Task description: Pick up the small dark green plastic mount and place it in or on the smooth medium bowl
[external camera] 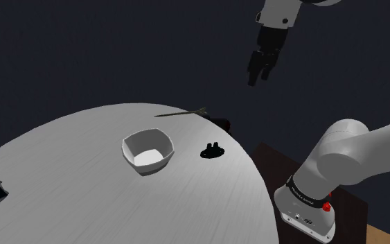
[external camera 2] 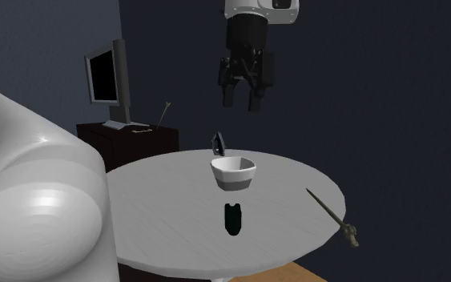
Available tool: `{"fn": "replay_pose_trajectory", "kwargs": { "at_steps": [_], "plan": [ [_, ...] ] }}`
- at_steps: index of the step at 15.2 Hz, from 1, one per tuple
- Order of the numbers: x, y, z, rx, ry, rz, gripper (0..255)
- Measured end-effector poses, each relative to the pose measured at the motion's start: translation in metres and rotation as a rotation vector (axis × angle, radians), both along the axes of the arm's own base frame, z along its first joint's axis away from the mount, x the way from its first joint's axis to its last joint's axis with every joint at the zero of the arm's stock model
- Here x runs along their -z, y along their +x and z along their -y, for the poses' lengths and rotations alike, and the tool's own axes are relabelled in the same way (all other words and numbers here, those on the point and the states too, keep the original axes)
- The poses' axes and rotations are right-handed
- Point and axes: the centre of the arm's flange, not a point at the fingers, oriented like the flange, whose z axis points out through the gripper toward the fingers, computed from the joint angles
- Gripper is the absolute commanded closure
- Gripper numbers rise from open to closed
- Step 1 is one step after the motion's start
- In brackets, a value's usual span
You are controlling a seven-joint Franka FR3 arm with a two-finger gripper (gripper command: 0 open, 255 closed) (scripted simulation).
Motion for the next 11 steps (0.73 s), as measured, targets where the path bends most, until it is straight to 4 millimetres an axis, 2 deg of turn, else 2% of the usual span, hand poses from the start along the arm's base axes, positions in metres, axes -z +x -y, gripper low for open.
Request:
{"fn": "replay_pose_trajectory", "kwargs": {
  "at_steps": [2, 11],
  "plan": [
    [0.005, 0.001, -0.002, 0.0, -0.001, 0.001, 0],
    [0.108, 0.017, -0.044, -0.005, -0.022, 0.02, 0]
  ]
}}
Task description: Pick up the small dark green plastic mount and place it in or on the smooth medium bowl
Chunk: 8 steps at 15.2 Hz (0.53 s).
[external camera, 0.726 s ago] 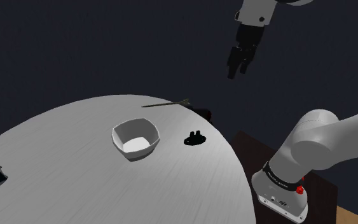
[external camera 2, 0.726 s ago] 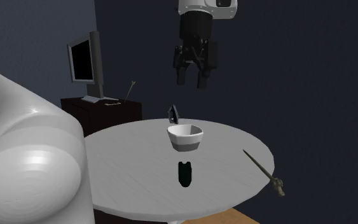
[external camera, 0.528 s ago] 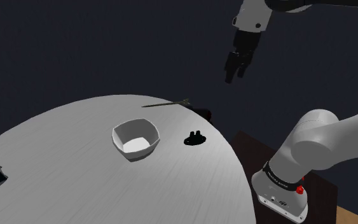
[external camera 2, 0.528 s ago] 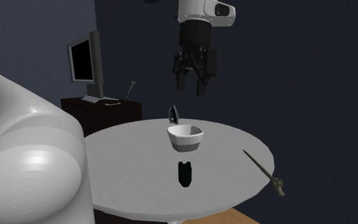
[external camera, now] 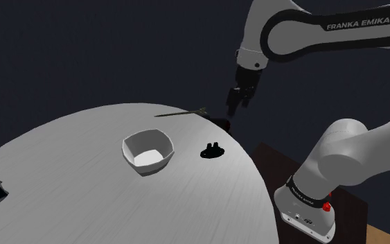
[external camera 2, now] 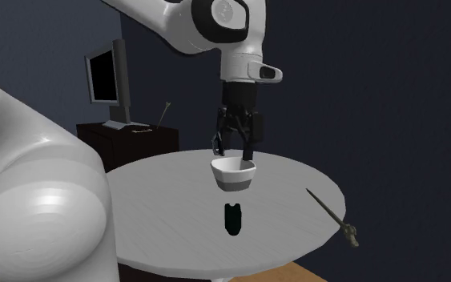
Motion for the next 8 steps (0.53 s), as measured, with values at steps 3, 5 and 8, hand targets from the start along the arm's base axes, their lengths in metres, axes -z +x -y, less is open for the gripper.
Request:
{"fn": "replay_pose_trajectory", "kwargs": {
  "at_steps": [3, 5, 8],
  "plan": [
    [0.038, 0.004, -0.012, -0.001, -0.008, 0.008, 0],
    [0.061, 0.009, -0.024, -0.003, -0.013, 0.013, 0],
    [0.098, 0.017, -0.038, -0.004, -0.021, 0.02, 0]
  ]
}}
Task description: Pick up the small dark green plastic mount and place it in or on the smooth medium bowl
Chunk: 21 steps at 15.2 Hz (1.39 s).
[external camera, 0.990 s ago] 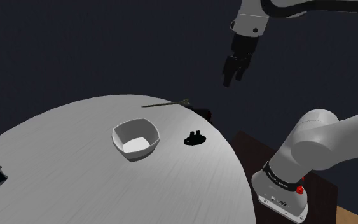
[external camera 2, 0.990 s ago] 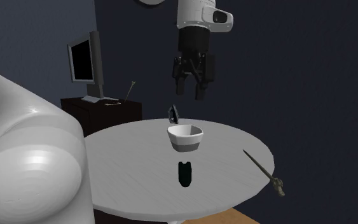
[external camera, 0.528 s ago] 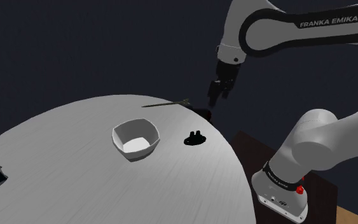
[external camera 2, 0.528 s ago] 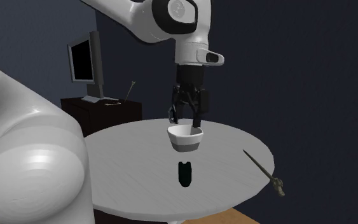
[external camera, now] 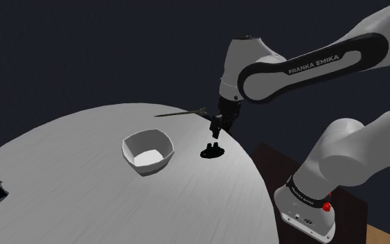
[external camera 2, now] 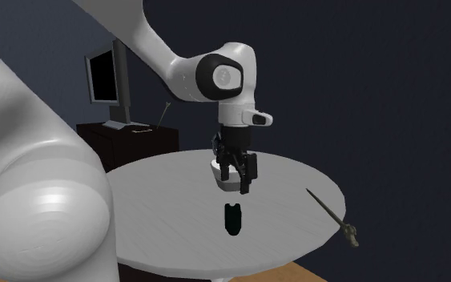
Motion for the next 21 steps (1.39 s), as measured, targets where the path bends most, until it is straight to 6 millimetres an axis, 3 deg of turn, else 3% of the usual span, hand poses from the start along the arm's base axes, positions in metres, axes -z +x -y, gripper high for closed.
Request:
{"fn": "replay_pose_trajectory", "kwargs": {
  "at_steps": [4, 10, 17, 18, 21],
  "plan": [
    [0.043, 0.006, -0.018, -0.001, -0.009, 0.01, 0],
    [0.078, 0.006, -0.02, -0.002, -0.009, 0.012, 0],
    [0.086, 0.006, -0.019, -0.002, -0.009, 0.013, 0],
    [0.086, 0.006, -0.019, -0.002, -0.009, 0.013, 255],
    [0.086, 0.007, -0.019, -0.001, -0.008, 0.014, 255]
  ]
}}
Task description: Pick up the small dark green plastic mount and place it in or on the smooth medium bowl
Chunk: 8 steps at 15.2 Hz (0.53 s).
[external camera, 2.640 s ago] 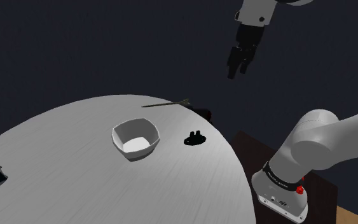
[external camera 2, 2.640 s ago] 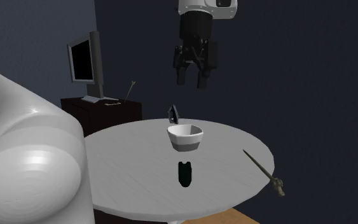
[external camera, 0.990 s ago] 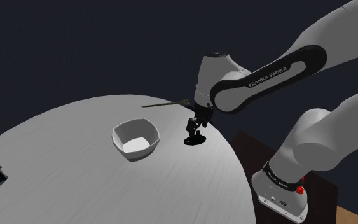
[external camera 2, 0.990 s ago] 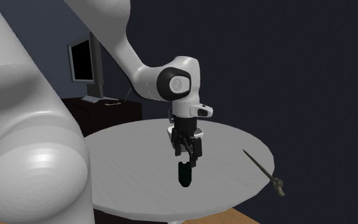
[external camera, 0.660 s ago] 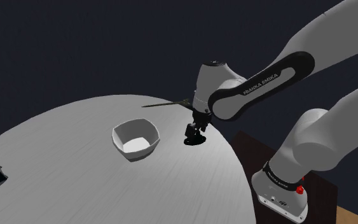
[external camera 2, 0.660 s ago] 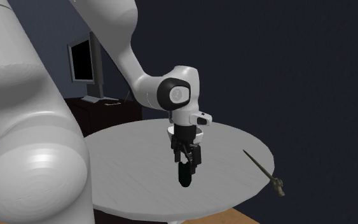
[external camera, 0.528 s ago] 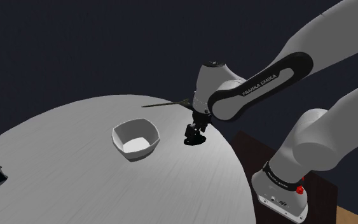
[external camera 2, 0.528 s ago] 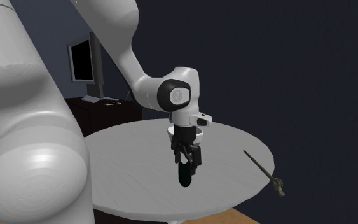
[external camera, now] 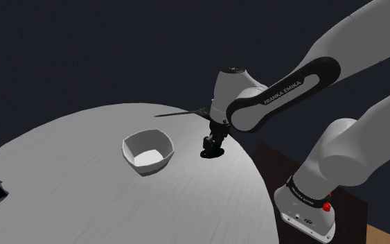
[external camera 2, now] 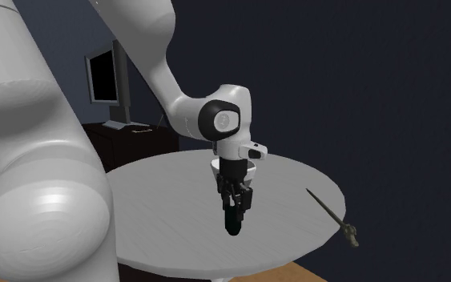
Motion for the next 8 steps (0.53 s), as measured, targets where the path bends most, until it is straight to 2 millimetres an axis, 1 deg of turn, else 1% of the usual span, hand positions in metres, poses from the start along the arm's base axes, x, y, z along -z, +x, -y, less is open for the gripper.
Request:
{"fn": "replay_pose_trajectory", "kwargs": {
  "at_steps": [8],
  "plan": [
    [-0.002, 0.0005, -0.0002, 0.0, 0.0, 0.0, 255]
  ]
}}
